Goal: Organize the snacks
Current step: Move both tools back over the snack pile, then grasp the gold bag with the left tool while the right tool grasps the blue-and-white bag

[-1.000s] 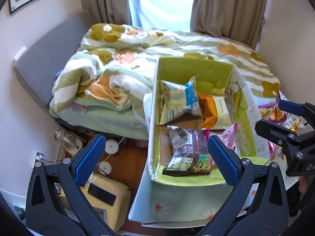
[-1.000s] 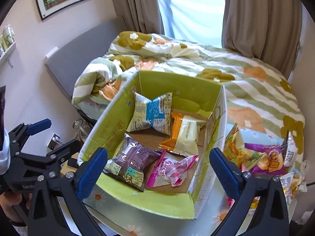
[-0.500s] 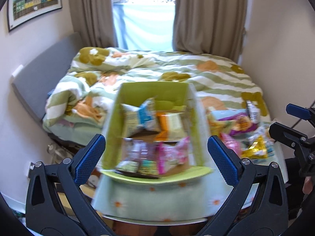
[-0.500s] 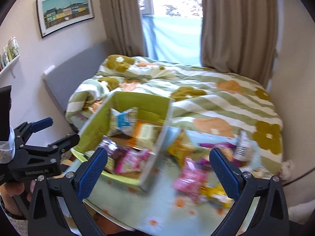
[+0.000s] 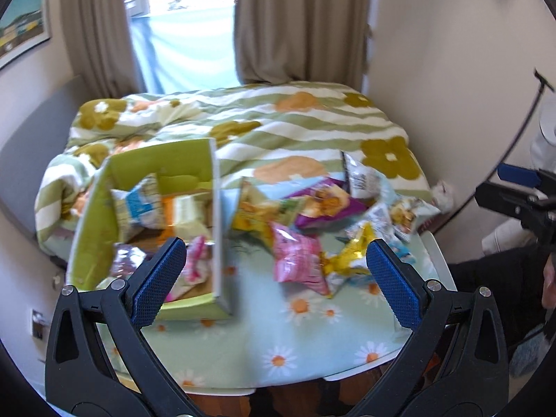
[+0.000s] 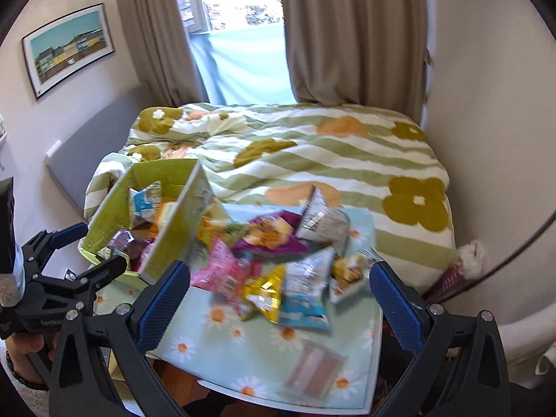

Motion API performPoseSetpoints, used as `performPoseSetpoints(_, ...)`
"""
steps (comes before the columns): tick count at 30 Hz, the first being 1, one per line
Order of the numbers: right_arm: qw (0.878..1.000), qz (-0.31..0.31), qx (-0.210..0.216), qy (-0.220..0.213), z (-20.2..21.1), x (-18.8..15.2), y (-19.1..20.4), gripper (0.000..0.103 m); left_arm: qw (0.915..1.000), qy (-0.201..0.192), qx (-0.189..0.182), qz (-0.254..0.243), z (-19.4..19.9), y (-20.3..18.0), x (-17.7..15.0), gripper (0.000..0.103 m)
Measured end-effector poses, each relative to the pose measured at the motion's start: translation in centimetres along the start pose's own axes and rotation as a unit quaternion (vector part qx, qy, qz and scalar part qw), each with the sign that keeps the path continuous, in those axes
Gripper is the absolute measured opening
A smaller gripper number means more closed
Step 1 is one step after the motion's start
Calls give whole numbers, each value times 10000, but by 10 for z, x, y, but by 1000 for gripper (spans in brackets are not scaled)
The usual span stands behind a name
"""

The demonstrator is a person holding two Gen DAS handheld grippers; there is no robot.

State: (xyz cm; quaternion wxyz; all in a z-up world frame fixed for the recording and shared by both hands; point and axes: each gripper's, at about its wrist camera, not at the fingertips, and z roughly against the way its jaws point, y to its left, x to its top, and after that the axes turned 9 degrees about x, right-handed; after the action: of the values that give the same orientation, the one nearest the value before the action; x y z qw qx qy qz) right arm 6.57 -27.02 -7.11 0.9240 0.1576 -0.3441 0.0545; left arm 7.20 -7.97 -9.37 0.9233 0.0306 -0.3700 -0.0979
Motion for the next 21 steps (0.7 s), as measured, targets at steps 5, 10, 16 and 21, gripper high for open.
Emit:
performPoseSetpoints(5, 9991, -357, -60, 208, -12, -13, -36, 103, 9960, 94, -168, -869, -24, -35, -1, 102)
performPoseSetpoints(10, 9951, -916, -139, 334, -37, -29, -56, 103, 9780, 364, -615, -1961, -63, -66, -8, 102)
performPoseSetpoints(16, 9816, -1842, -71, 493, -74, -50, -79, 103, 9488, 631, -1150, -2875, -105, -93, -18, 102)
performPoseSetpoints(21, 9698, -2367, -21, 588, -102, -64, -94, 103, 9259, 748, -1467, -3399, -137, -113, -22, 102)
